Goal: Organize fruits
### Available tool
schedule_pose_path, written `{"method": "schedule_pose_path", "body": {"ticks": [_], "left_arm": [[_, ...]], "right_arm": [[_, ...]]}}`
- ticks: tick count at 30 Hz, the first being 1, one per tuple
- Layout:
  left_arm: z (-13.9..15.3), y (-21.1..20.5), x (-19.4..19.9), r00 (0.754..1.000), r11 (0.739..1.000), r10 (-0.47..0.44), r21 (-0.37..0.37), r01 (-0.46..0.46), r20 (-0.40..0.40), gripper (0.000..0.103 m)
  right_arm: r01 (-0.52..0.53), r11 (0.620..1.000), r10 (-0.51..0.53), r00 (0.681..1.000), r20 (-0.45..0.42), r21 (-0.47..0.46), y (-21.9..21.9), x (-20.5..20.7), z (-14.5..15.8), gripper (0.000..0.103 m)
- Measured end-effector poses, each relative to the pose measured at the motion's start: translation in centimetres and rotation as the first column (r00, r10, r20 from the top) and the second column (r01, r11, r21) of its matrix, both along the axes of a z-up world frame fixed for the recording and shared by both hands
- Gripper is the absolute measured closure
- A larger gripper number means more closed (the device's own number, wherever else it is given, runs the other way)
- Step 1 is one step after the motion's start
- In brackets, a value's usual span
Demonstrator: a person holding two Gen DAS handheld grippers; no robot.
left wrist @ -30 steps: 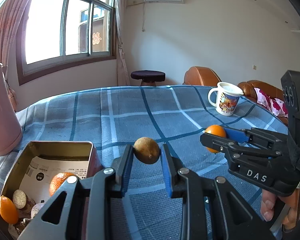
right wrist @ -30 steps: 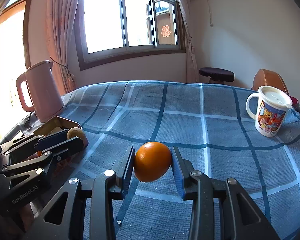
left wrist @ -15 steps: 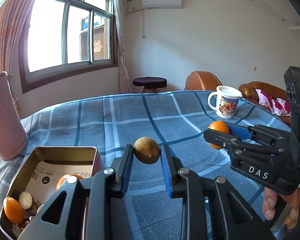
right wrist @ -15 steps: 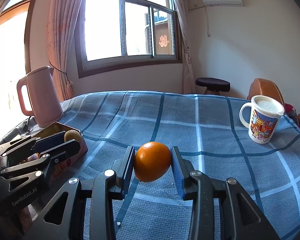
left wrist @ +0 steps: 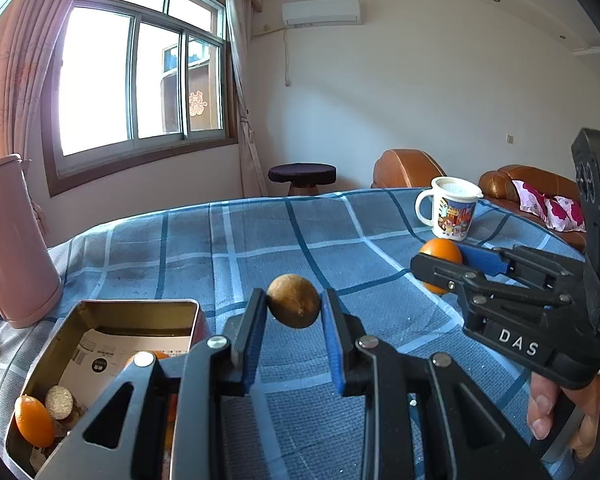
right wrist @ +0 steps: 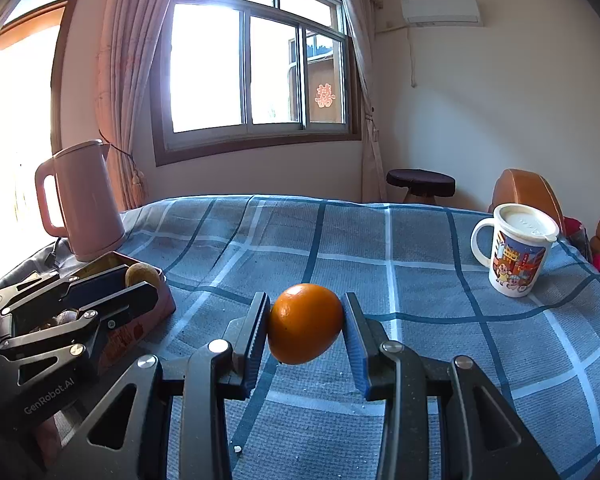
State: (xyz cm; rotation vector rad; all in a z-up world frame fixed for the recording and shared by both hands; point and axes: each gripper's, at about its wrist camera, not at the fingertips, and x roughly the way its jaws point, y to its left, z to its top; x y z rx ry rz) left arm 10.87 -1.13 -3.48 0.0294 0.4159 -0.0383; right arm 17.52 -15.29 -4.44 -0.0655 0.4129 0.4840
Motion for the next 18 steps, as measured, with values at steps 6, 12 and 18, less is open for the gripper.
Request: {"method": "schedule_pose_path", "body": {"ticks": [6, 12, 18], "left_arm": [[0.1, -0.1, -0.3, 1.000, 1.000, 0.002, 0.003, -0.002, 0.010, 0.074], [0.1, 0.0, -0.4, 1.000, 1.000, 0.005, 0.005, -0.005, 0.022, 0.074], [0.2, -0.1, -0.8, 0.999, 1.000, 0.005, 0.014, -0.005, 0.035, 0.074]], "right_arm": [[0.002, 1.000, -0.002, 1.000, 0.020, 0.002, 0.0, -0.5, 0.1, 0.065], [0.007, 1.000, -0.008, 0.999, 0.045, 0.007, -0.1, -1.0, 0.3, 0.065], [0.010, 1.000, -0.011, 0.997, 0.072, 0.011, -0.1, -1.5, 0.4, 0.065]]}}
